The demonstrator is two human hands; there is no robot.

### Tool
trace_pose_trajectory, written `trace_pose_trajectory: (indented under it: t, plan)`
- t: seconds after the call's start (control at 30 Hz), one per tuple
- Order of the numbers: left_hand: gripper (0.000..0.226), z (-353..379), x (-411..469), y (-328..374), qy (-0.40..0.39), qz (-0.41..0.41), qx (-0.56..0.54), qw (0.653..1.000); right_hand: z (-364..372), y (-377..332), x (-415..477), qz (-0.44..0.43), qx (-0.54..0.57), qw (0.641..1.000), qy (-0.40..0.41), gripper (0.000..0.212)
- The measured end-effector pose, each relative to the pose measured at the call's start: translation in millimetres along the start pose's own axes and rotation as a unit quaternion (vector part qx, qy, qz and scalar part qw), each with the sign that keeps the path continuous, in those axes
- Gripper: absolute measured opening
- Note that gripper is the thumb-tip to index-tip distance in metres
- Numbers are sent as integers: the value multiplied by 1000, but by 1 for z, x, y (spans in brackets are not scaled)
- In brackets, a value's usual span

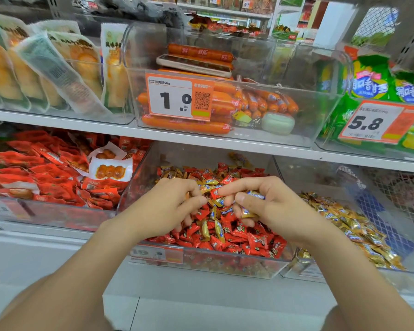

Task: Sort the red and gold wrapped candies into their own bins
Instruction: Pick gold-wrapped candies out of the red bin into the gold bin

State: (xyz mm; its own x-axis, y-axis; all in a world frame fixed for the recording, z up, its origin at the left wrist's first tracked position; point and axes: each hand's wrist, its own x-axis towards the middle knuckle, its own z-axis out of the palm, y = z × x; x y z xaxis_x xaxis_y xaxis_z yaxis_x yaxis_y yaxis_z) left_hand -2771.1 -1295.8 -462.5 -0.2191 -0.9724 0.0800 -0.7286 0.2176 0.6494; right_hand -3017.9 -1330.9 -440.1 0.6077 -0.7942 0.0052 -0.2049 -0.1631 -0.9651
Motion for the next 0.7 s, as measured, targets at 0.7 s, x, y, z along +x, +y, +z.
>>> trace_pose_trajectory:
  t: [0.7]
  plan:
    - [20,-1,-4,-6,-30,37,20,999,16,1,1,-1,-329,944,26,16]
